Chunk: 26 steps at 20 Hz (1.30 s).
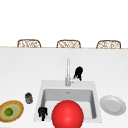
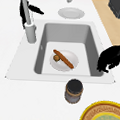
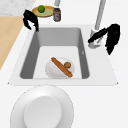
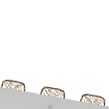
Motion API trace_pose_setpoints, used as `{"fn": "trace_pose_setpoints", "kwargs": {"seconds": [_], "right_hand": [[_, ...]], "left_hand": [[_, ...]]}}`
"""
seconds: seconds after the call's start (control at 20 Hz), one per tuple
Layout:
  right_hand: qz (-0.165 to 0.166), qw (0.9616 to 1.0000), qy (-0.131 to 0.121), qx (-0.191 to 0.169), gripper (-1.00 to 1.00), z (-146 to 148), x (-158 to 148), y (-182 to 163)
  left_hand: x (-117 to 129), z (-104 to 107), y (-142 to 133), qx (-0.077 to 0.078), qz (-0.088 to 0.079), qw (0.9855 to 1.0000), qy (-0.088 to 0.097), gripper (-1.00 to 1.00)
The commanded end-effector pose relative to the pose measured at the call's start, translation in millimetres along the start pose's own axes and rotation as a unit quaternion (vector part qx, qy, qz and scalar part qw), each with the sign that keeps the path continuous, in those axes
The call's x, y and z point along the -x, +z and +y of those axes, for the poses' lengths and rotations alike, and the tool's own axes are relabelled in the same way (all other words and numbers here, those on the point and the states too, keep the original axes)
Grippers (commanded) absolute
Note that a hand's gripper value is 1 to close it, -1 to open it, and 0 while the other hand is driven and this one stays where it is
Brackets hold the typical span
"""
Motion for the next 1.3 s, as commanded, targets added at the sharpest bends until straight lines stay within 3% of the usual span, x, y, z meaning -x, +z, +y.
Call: {"fn": "trace_pose_setpoints", "kwargs": {"seconds": [0.0, 0.05, 0.1, 0.15, 0.25, 0.35, 0.45, 0.6, 0.7, 0.85, 0.95, 1.0, 1.25], "right_hand": [[0.014, 0.9997, 0.003, -0.021, -1.00, -2, 2, -15], [0.017, 0.9992, -0.003, -0.036, 1.00, -2, 1, -17], [0.021, 0.9991, 0.008, -0.035, 1.00, 0, -4, -12], [0.014, 0.9992, -0.001, -0.039, 1.00, 7, -1, -3], [0.007, 0.9996, 0.004, 0.027, 1.00, 14, -1, 9], [0.010, 0.9951, 0.022, 0.096, 1.00, 24, -3, 17], [0.022, 0.9900, 0.037, 0.134, 1.00, 26, -19, 28], [0.048, 0.9834, 0.049, 0.168, 1.00, 29, -32, 40], [0.074, 0.9826, 0.054, 0.162, 1.00, 27, -42, 46], [0.132, 0.9740, 0.073, 0.169, 1.00, 29, -57, 50], [0.176, 0.9639, 0.079, 0.183, 1.00, 33, -67, 48], [0.200, 0.9570, 0.085, 0.192, 1.00, 34, -72, 46], [0.312, 0.9140, 0.120, 0.229, 1.00, 45, -98, 38]], "left_hand": [[0, 0, 0, 0.000, 0.000, 1.0000, 0.000, 0.00], [0, 0, 0, 0.000, 0.000, 1.0000, 0.000, 0.00], [0, 0, 0, 0.000, 0.000, 1.0000, 0.000, 0.00], [0, 0, 0, 0.000, 0.000, 1.0000, 0.000, 0.00], [0, 0, 0, 0.000, 0.000, 1.0000, 0.000, 0.00], [0, 0, 0, 0.000, 0.000, 1.0000, 0.000, 0.00], [0, 0, 0, 0.000, 0.000, 1.0000, 0.000, 0.00], [0, 0, 0, 0.000, 0.000, 1.0000, 0.000, 0.00], [0, 0, 0, 0.000, 0.000, 1.0000, 0.000, 0.00], [0, 0, 0, 0.000, 0.000, 1.0000, 0.000, 0.00], [0, 0, 0, 0.000, 0.000, 1.0000, 0.000, 0.00], [0, 0, 0, 0.000, 0.000, 1.0000, 0.000, 0.00], [0, 0, 0, 0.000, 0.000, 1.0000, 0.000, 0.00]]}}
